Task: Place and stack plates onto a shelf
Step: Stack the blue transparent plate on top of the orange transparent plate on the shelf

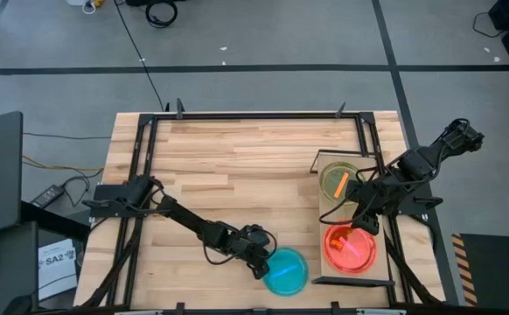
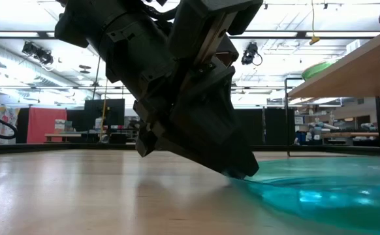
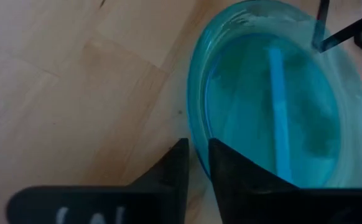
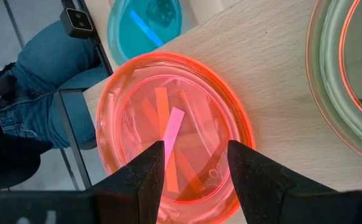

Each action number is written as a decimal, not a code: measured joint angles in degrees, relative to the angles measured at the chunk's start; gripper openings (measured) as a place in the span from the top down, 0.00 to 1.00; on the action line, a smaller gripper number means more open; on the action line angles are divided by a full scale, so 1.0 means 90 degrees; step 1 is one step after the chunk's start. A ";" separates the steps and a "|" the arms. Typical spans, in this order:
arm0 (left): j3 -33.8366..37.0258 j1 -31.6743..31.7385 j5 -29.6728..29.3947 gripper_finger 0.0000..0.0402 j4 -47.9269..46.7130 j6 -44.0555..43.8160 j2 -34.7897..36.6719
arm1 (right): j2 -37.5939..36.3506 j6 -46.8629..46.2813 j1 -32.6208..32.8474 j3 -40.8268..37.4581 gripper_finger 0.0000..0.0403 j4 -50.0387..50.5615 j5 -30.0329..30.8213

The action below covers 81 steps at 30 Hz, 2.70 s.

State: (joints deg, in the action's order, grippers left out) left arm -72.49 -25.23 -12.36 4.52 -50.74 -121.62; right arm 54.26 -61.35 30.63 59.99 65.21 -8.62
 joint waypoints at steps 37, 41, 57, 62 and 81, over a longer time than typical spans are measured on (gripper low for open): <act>0.0000 0.0867 -0.0530 0.99 -0.2065 0.1432 0.1816 | -0.0002 0.0003 0.0000 0.0000 0.55 -0.0155 0.1782; 0.0002 0.1007 -0.0882 0.99 -0.2614 0.1571 0.2326 | 0.0000 0.0006 0.0000 0.0000 0.55 -0.0415 0.2571; 0.0000 0.1603 -0.2436 0.99 -0.2801 0.2265 0.3569 | 0.0058 0.0635 -0.0387 0.0000 0.55 -0.1671 0.4622; 0.0002 0.1779 -0.2537 0.99 -0.2675 0.2419 0.3587 | 0.0371 0.1242 -0.0626 0.0000 0.55 -0.2262 0.4800; 0.0000 0.1865 -0.2577 0.99 -0.2487 0.2448 0.3587 | 0.1245 0.2026 -0.1607 -0.0005 0.55 -0.3097 0.5064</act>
State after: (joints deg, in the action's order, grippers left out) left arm -72.49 -8.45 -35.55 -17.87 -28.71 -89.34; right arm 65.46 -43.12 16.17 59.94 37.34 36.96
